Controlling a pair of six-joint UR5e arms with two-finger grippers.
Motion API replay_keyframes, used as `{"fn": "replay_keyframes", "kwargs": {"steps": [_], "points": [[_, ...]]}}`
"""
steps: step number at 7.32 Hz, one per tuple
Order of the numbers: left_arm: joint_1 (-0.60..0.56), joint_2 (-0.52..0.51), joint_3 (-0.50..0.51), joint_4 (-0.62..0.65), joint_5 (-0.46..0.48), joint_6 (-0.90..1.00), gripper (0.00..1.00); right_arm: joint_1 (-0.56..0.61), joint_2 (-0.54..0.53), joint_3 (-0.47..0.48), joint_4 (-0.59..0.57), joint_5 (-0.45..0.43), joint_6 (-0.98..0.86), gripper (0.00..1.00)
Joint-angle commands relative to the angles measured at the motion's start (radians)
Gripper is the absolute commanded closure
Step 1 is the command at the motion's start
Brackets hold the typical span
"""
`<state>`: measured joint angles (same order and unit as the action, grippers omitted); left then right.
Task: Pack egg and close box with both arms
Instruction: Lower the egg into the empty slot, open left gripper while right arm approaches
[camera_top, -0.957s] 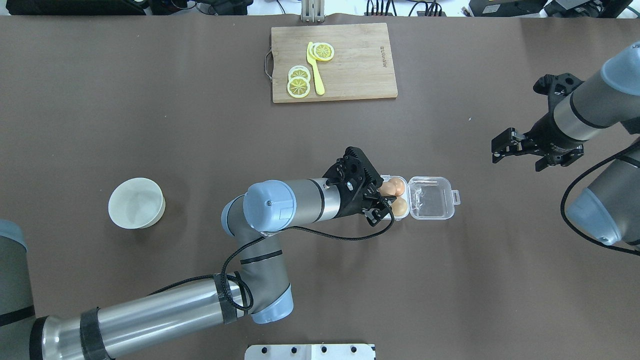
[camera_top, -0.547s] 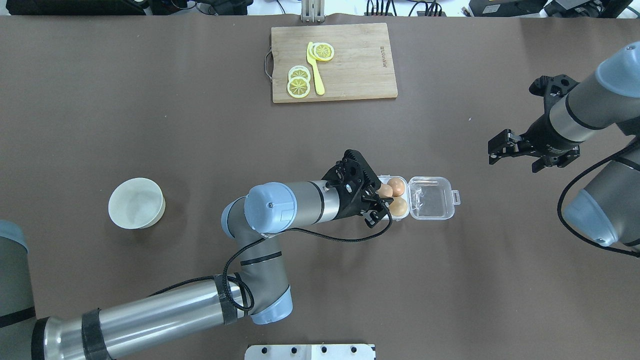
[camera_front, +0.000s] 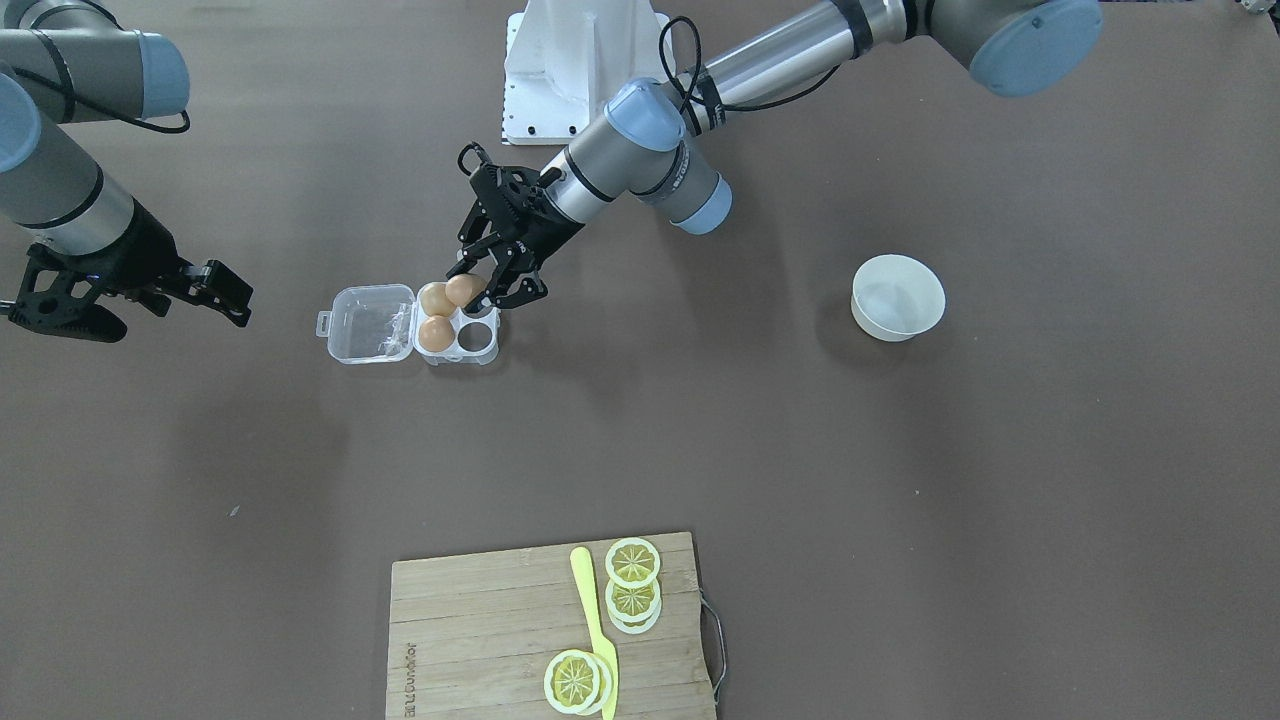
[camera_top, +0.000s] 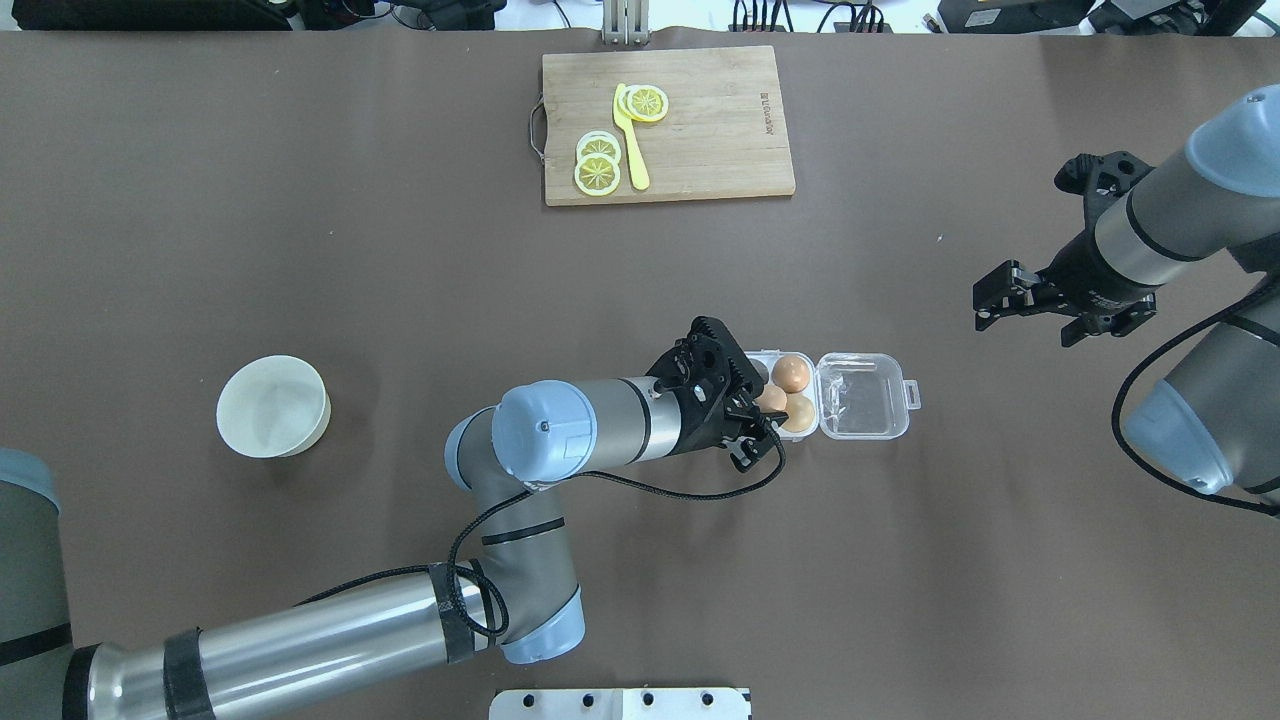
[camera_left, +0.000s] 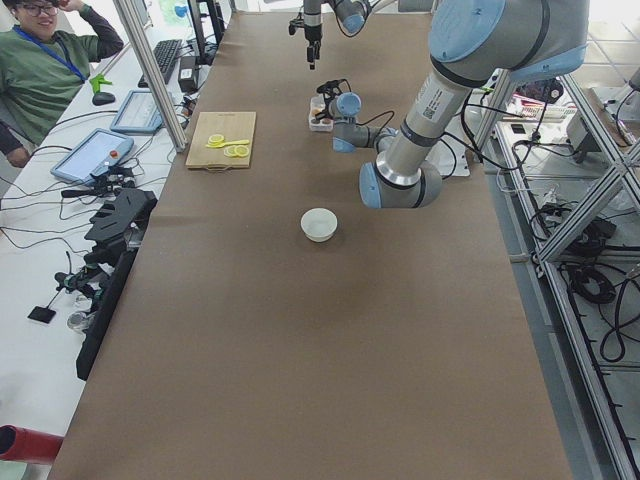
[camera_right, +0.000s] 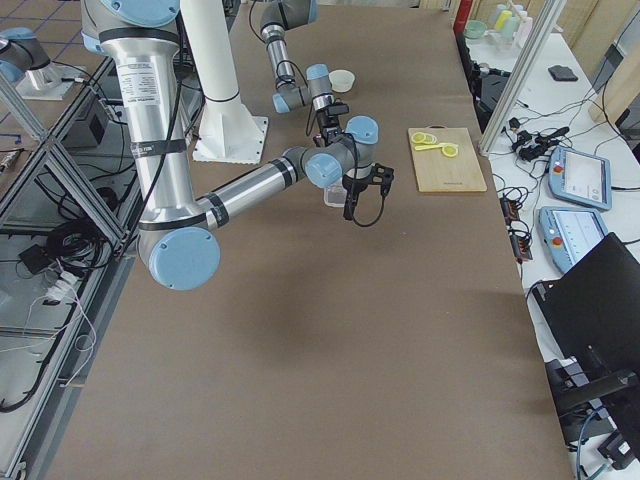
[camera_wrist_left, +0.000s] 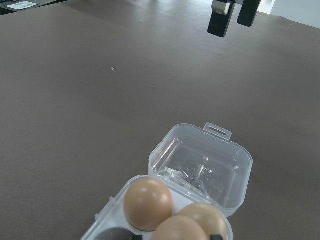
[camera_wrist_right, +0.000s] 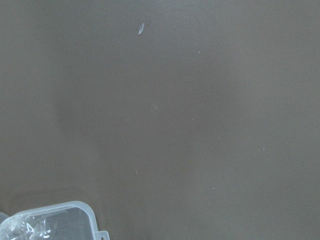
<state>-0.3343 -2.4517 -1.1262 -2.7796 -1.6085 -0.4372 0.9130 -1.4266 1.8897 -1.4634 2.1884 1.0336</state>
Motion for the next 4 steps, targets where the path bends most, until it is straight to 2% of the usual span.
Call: {"fn": "replay_keyframes", "kwargs": {"steps": [1,2,3,4], "points": [[0.007,-0.001,-0.003,0.0,0.004,0.0,1.0,-0.002,0.0,0.0,0.0,-0.004,0.002,0.0],[0.008,-0.003,-0.004,0.0,0.004,0.0,1.0,-0.002,0.0,0.0,0.0,-0.004,0.002,0.0],[0.008,-0.003,-0.004,-0.002,0.004,0.0,0.62,-0.002,0.0,0.0,0.0,-0.004,0.002,0.0],[0.008,-0.006,-0.006,-0.003,0.004,-0.002,0.44,-0.002,0.002,0.003,0.0,-0.004,0.0,0.0]]}}
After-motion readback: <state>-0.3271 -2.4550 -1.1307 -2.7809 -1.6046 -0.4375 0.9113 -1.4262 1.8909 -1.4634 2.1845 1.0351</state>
